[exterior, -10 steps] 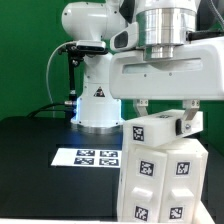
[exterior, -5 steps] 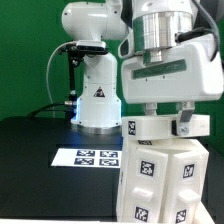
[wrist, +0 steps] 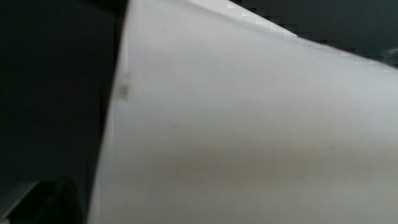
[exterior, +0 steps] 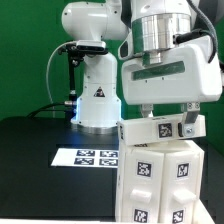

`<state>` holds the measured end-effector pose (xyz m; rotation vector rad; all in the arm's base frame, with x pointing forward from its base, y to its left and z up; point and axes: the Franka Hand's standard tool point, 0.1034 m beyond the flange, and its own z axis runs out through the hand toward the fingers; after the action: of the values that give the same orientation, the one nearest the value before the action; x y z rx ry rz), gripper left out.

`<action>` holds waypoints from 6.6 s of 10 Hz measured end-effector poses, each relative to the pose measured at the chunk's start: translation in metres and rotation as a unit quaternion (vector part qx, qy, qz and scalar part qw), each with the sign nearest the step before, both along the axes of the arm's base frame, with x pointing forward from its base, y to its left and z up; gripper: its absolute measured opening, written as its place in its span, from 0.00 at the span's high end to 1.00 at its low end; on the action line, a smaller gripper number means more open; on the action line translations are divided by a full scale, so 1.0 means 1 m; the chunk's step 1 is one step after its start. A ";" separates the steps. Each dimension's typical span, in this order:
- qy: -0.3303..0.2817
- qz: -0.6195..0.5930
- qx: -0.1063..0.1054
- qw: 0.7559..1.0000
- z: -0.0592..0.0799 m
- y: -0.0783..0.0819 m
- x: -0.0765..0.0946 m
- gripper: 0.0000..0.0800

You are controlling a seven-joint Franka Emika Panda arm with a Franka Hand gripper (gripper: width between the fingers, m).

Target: Assemble cabinet

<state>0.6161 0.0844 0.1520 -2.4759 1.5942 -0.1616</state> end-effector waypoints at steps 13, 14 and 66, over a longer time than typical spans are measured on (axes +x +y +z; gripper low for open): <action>-0.004 0.628 -0.097 0.772 0.027 0.011 -0.006 0.00; -0.002 0.691 -0.105 0.716 0.028 0.008 -0.005 0.00; 0.036 -0.073 0.046 0.996 0.008 -0.012 0.005 0.11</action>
Offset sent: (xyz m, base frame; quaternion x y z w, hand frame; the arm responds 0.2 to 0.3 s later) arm -0.0011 0.0117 0.0231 -0.0145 0.0046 -0.2621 0.9649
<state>0.6211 0.0728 0.1600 -2.3227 1.7698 -0.0193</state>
